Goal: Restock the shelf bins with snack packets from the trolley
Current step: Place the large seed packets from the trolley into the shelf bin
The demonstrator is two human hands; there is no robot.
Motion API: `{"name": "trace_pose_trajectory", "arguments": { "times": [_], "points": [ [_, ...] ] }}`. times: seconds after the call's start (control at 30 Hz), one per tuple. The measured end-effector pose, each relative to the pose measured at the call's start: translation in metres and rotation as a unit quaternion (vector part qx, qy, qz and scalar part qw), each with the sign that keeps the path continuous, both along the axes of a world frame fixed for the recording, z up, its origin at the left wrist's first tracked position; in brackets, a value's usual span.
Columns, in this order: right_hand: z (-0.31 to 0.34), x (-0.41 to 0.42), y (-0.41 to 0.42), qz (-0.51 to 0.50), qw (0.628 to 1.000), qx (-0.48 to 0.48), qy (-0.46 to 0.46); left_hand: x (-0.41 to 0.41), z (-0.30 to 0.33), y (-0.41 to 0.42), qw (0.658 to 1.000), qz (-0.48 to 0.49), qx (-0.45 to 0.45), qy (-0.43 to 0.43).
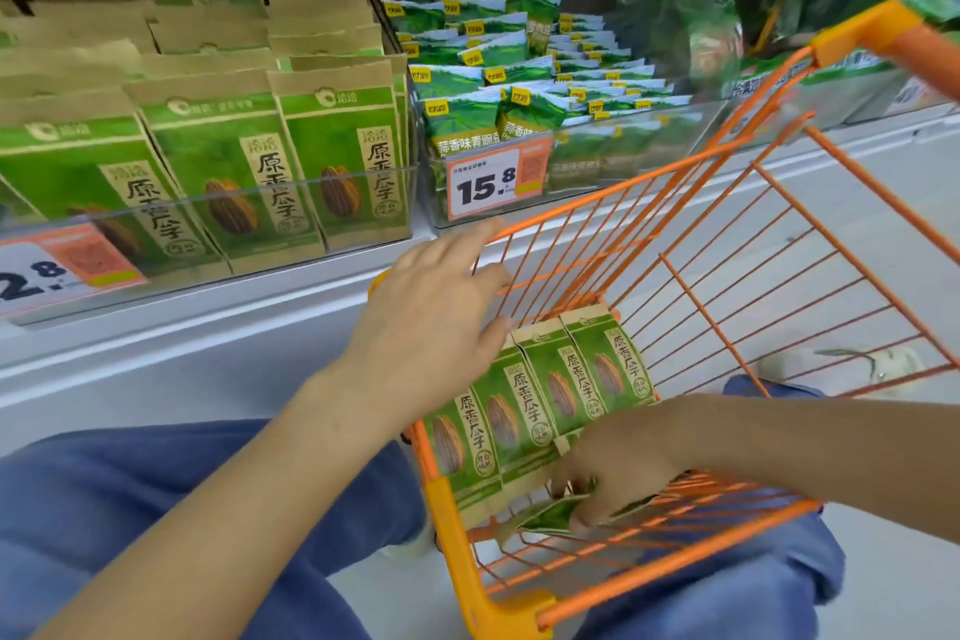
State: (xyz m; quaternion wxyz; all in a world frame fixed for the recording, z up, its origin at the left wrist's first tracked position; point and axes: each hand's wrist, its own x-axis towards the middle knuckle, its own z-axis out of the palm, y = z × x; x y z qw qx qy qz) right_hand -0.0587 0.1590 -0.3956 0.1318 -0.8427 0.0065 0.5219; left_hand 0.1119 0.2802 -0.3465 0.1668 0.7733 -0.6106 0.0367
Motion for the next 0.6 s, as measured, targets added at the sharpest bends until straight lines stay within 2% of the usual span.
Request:
{"name": "trace_pose_trajectory", "arguments": {
  "times": [0.13, 0.27, 0.37, 0.4, 0.43, 0.47, 0.5, 0.53, 0.57, 0.6],
  "points": [
    [-0.005, 0.0, -0.01, 0.011, 0.989, -0.035, -0.141, -0.003, 0.001, 0.004, 1.0, 0.004, 0.002, 0.013],
    [-0.008, 0.002, -0.02, -0.067, 0.995, -0.012, -0.069, -0.006, 0.007, 0.007, 0.999, -0.01, 0.011, 0.038],
    [0.002, 0.01, -0.035, -0.148, 0.982, 0.04, -0.111, -0.006, 0.011, 0.007, 0.998, -0.01, 0.031, 0.055],
    [0.014, 0.013, -0.04, -0.199, 0.968, 0.073, -0.135, -0.005, 0.014, 0.008, 0.995, -0.006, 0.028, 0.098],
    [0.028, 0.016, -0.045, -0.255, 0.947, 0.113, -0.159, -0.004, 0.02, 0.008, 0.98, 0.001, 0.002, 0.201],
    [0.046, 0.019, -0.047, -0.314, 0.917, 0.161, -0.185, -0.001, 0.029, 0.009, 0.935, 0.008, -0.055, 0.35],
    [0.062, 0.02, -0.047, -0.375, 0.876, 0.217, -0.21, 0.004, 0.037, 0.01, 0.86, 0.021, -0.128, 0.494],
    [0.077, 0.021, -0.046, -0.428, 0.829, 0.277, -0.23, 0.011, 0.045, 0.012, 0.78, 0.054, -0.189, 0.594],
    [0.09, 0.023, -0.042, -0.464, 0.786, 0.327, -0.244, 0.019, 0.053, 0.016, 0.724, 0.085, -0.218, 0.649],
    [0.1, 0.027, -0.038, -0.474, 0.762, 0.357, -0.259, 0.027, 0.06, 0.021, 0.699, 0.108, -0.218, 0.673]
  ]
}}
